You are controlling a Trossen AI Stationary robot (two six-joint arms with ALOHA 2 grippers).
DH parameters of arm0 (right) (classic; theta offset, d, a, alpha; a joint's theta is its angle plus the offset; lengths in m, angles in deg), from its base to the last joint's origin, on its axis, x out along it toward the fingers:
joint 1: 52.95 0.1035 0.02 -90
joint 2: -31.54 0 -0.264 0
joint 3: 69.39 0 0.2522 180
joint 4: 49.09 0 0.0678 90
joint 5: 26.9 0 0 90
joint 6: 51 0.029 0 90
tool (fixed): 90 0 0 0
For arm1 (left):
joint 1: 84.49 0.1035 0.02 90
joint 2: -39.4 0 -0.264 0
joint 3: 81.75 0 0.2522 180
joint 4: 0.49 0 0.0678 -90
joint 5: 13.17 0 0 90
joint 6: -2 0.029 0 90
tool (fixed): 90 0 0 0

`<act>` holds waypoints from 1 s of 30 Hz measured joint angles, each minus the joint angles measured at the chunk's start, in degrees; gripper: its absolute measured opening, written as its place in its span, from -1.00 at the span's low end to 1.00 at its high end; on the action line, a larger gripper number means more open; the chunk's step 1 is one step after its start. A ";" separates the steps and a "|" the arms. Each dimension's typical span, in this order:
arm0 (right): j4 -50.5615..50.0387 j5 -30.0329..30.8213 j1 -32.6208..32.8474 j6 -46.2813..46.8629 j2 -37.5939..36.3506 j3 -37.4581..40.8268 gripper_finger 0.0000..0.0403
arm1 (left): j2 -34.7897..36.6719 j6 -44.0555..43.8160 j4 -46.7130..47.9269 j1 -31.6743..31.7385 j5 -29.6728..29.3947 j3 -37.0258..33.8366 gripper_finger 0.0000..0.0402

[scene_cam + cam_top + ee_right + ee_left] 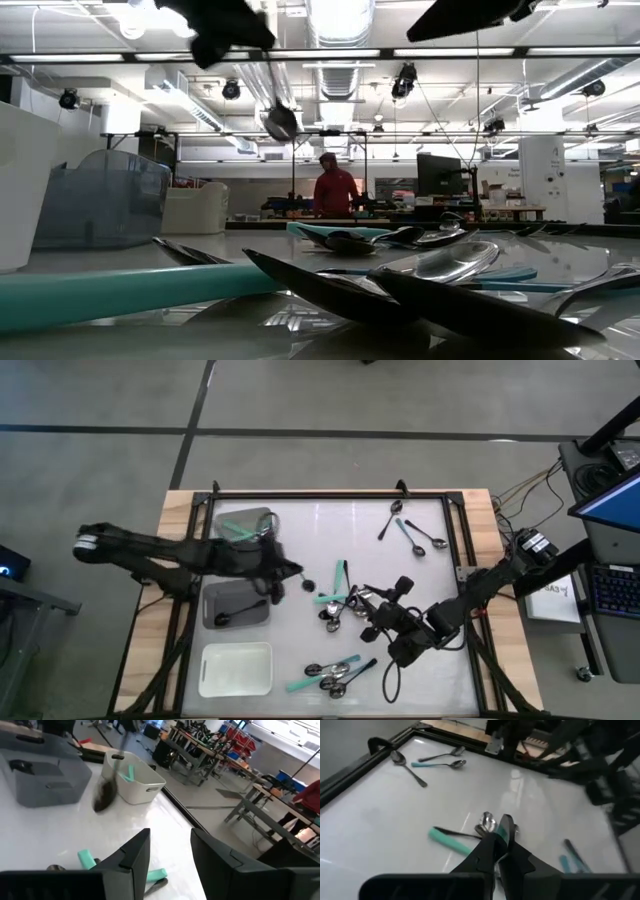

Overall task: Sort silverware by color (type)
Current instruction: Put the black spoon into the black bin

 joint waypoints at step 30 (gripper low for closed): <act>-0.24 0.49 -1.41 4.95 -1.91 0.02 -0.33 | 13.17 -23.33 59.69 -2.83 10.25 0.00 -1.00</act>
